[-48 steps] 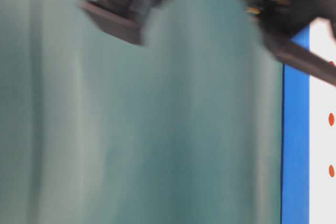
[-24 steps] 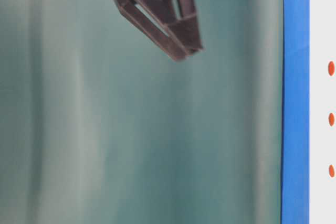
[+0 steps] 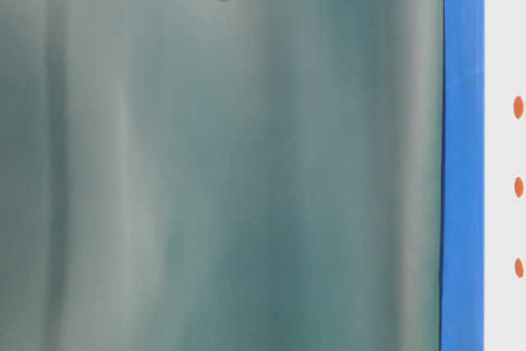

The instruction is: Hit the mark with a hammer.

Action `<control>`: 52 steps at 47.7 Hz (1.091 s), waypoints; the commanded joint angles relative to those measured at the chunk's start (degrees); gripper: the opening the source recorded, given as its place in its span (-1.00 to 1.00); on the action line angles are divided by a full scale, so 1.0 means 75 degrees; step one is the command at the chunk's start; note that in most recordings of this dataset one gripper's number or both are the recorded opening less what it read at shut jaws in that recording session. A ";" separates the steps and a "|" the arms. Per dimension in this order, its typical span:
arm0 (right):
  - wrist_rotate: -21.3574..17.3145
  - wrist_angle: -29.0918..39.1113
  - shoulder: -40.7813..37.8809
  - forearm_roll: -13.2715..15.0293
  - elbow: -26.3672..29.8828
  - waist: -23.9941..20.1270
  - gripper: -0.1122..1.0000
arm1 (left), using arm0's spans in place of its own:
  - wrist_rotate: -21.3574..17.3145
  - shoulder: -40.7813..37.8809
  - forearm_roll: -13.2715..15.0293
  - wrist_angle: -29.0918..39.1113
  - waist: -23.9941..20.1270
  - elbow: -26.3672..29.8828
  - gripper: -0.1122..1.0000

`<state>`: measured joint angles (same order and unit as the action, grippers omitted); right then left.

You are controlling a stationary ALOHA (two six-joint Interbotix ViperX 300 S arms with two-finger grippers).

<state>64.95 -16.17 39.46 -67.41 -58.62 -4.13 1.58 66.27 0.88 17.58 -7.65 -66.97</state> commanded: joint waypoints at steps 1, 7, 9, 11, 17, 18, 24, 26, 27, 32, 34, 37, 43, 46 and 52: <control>0.0000 0.0164 0.0234 0.0012 -0.0223 0.0152 0.69 | -0.0223 0.0047 -0.0012 0.0105 -0.0012 -0.0012 0.75; 0.0000 0.0281 0.0516 0.0000 -0.0586 0.0258 0.69 | -0.0480 0.0223 -0.0012 0.0246 -0.0012 -0.0223 0.75; 0.0000 0.0293 0.0562 0.0000 -0.0680 0.0270 0.69 | -0.0527 0.0281 -0.0012 0.0258 -0.0012 -0.0281 0.75; 0.0000 0.0293 0.0609 0.0012 -0.0773 0.0281 0.69 | -0.0563 0.0352 -0.0012 0.0246 -0.0012 -0.0328 0.75; -0.0012 0.0293 0.0621 0.0000 -0.1043 0.0281 0.69 | -0.0691 0.0551 -0.0012 0.0211 -0.0012 -0.0469 0.74; -0.0023 0.0305 0.0609 0.0000 -0.1078 0.0281 0.69 | -0.0715 0.0574 -0.0012 0.0199 -0.0012 -0.0504 0.74; -0.0082 0.0293 0.0598 -0.0059 -0.1266 0.0281 0.69 | -0.0809 0.0762 -0.0012 0.0141 -0.0012 -0.0668 0.73; -0.0082 0.0293 0.0598 -0.0105 -0.1324 0.0281 0.69 | -0.0809 0.0809 -0.0012 0.0129 -0.0012 -0.0703 0.73; -0.0082 0.0293 0.0609 -0.0129 -0.1348 0.0281 0.69 | -0.0809 0.0832 -0.0012 0.0129 -0.0012 -0.0727 0.73; -0.0082 0.0270 0.0633 -0.0281 -0.1500 0.0281 0.69 | -0.0797 0.0867 0.0000 0.0129 -0.0012 -0.0809 0.73; -0.0082 0.0270 0.0633 -0.0328 -0.1535 0.0281 0.69 | -0.0797 0.0867 0.0000 0.0129 -0.0012 -0.0832 0.73; -0.0082 0.0281 0.0633 -0.0375 -0.1582 0.0281 0.69 | -0.0797 0.0867 0.0000 0.0129 -0.0012 -0.0855 0.73; -0.0082 0.0293 0.0680 -0.0457 -0.1652 0.0281 0.69 | -0.0785 0.0879 0.0000 0.0129 -0.0012 -0.0867 0.73; -0.0082 0.0293 0.0703 -0.0469 -0.1676 0.0281 0.69 | -0.0785 0.0879 0.0000 0.0129 -0.0012 -0.0855 0.73; -0.0082 0.0293 0.0773 -0.0469 -0.1758 0.0281 0.69 | -0.0785 0.0879 0.0000 0.0129 -0.0023 -0.0867 0.73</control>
<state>64.42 -13.80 44.91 -70.84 -71.98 -2.11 -4.39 73.13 0.88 18.98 -7.65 -74.00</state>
